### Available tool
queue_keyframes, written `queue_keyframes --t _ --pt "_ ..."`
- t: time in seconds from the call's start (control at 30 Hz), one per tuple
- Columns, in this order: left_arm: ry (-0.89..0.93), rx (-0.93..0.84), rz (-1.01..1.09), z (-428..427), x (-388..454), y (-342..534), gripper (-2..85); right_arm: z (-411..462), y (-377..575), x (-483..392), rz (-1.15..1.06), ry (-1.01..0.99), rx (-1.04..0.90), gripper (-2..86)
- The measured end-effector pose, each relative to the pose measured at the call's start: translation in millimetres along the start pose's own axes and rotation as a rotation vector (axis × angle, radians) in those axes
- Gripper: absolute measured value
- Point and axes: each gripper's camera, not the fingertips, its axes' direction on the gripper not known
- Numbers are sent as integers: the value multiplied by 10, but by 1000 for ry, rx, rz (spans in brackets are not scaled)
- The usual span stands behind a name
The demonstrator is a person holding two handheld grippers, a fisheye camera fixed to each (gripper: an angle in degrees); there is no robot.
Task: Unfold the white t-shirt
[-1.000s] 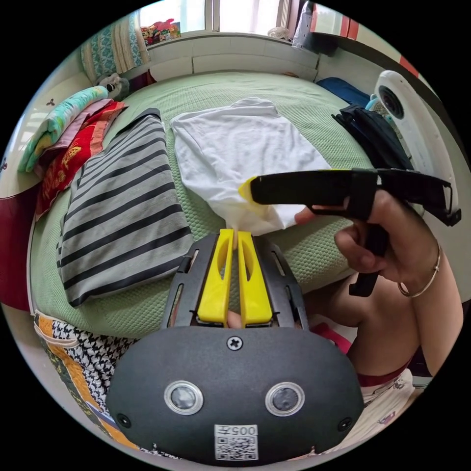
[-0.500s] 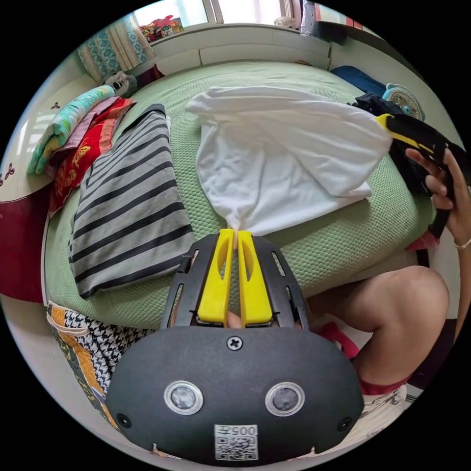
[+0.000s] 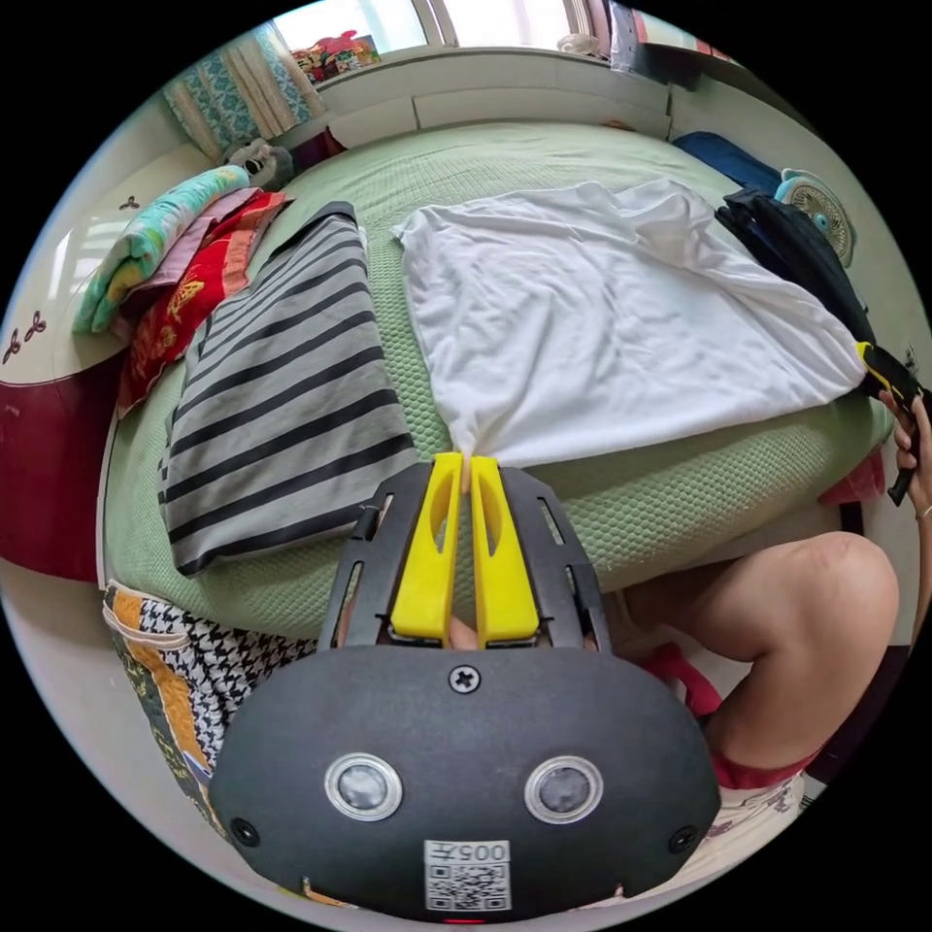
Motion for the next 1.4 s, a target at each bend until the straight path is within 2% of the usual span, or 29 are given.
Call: queue_keyframes --t 0.2,0.27,0.37,0.57,0.8,0.93,1.2,1.4 --pt "-22 82 40 -179 22 142 36 -44 -39 -133 -130 13 -81 -2" --pt "-33 125 34 -252 13 194 40 -197 -41 -202 -220 -28 -28 24" --pt "-27 172 -34 -343 -76 250 33 -397 -86 -356 -322 -72 59 51" --pt "22 249 -179 -402 -254 243 -3 -201 -267 -999 -511 -111 62 101" --pt "-57 159 -122 -140 57 -262 -6 485 -523 -1613 -504 -37 -42 116" --pt "81 197 -151 -184 111 -414 -6 677 -659 -1868 -527 -21 -42 119" --pt "62 201 -113 -204 324 -569 -6 973 -732 -2164 -588 123 -56 104" --pt "160 202 -156 -189 201 -601 -6 689 -1126 -1860 -476 160 30 52"
